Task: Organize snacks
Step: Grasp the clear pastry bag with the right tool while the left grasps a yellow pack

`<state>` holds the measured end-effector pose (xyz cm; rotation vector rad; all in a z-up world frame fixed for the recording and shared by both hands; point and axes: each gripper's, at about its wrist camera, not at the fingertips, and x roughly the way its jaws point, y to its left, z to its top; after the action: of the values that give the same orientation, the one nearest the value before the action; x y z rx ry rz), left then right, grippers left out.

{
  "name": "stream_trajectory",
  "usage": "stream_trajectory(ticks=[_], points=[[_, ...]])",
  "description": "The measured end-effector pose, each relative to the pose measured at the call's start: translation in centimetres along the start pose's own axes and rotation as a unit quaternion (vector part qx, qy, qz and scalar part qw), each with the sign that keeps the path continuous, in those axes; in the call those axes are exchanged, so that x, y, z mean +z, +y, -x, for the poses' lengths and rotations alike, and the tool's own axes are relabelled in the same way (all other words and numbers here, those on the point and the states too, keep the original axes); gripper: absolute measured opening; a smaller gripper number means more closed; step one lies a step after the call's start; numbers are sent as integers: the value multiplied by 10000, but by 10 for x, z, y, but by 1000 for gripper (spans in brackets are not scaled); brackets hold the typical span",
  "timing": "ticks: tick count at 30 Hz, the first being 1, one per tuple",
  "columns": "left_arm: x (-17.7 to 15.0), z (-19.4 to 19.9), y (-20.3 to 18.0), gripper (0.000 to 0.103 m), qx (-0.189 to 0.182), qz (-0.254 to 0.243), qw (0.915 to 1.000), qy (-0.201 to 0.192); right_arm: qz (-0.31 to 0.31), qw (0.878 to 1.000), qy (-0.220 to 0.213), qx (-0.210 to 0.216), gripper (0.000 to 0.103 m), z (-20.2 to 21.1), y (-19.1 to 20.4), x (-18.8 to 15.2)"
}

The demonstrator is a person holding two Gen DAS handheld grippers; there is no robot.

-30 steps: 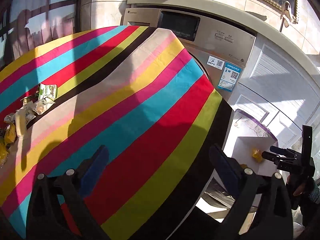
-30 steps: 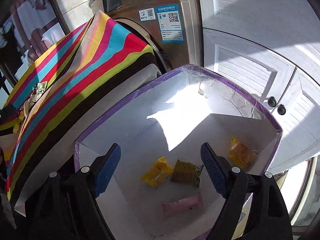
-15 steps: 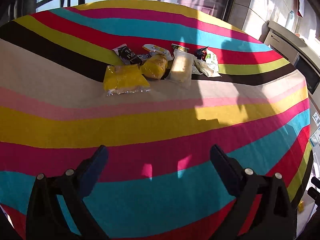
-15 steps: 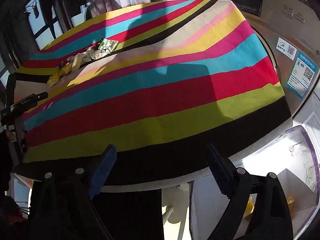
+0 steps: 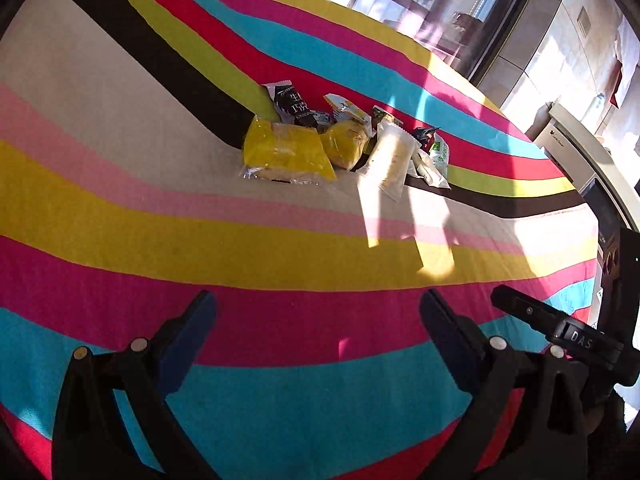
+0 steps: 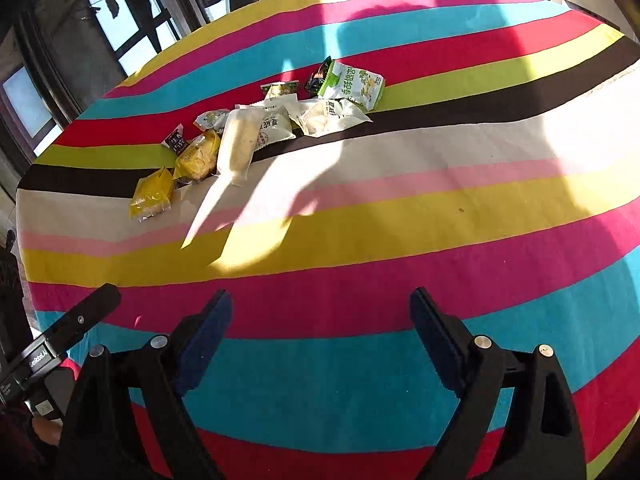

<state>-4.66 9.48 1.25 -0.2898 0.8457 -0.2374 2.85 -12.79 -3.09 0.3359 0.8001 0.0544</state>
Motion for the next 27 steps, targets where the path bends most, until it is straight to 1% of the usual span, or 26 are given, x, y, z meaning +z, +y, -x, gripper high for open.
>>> stream_trajectory(ticks=[2, 4, 9, 11, 13, 15, 16, 17, 18, 19, 23, 25, 27], points=[[-1, 0, 0, 101, -14, 16, 10000, -6, -137, 9999, -36, 54, 87, -21, 12, 28], [0, -1, 0, 101, -33, 32, 10000, -12, -82, 9999, -86, 38, 87, -42, 29, 52], [-3, 1, 1, 101, -86, 92, 9999, -46, -117, 9999, -25, -124, 86, -88, 68, 85], [-4, 2, 2, 101, -98, 109, 9999, -57, -48, 9989, -19, -458, 86, -102, 81, 94], [-5, 3, 2, 101, -99, 114, 9999, -60, -26, 9975, -44, -704, 86, -112, 89, 101], [-6, 3, 1, 101, -110, 128, 9998, -67, 138, 9947, 68, -1017, 86, -121, 95, 104], [-6, 4, 1, 101, -111, 130, 9998, -67, 280, 9933, 141, -1114, 82, -123, 99, 104], [-7, 4, 1, 101, -111, 132, 9998, -70, 446, 9914, 146, -1220, 74, -121, 102, 102], [-8, 5, 1, 101, -114, 138, 9998, -72, 622, 9916, 92, -1130, 46, -116, 104, 97], [-8, 5, 0, 101, -120, 144, 9998, -74, 755, 9931, 67, -894, 37, -108, 103, 92], [-7, 3, -1, 101, -126, 159, 9998, -79, 977, 9946, -246, -242, 37, -53, 74, 54], [-7, 3, 0, 101, -124, 157, 9998, -79, 1054, 9940, -268, 71, 37, -27, 51, 31], [-6, 2, -1, 101, -119, 154, 9998, -75, 1115, 9934, -203, 203, 37, -8, 30, 11]])
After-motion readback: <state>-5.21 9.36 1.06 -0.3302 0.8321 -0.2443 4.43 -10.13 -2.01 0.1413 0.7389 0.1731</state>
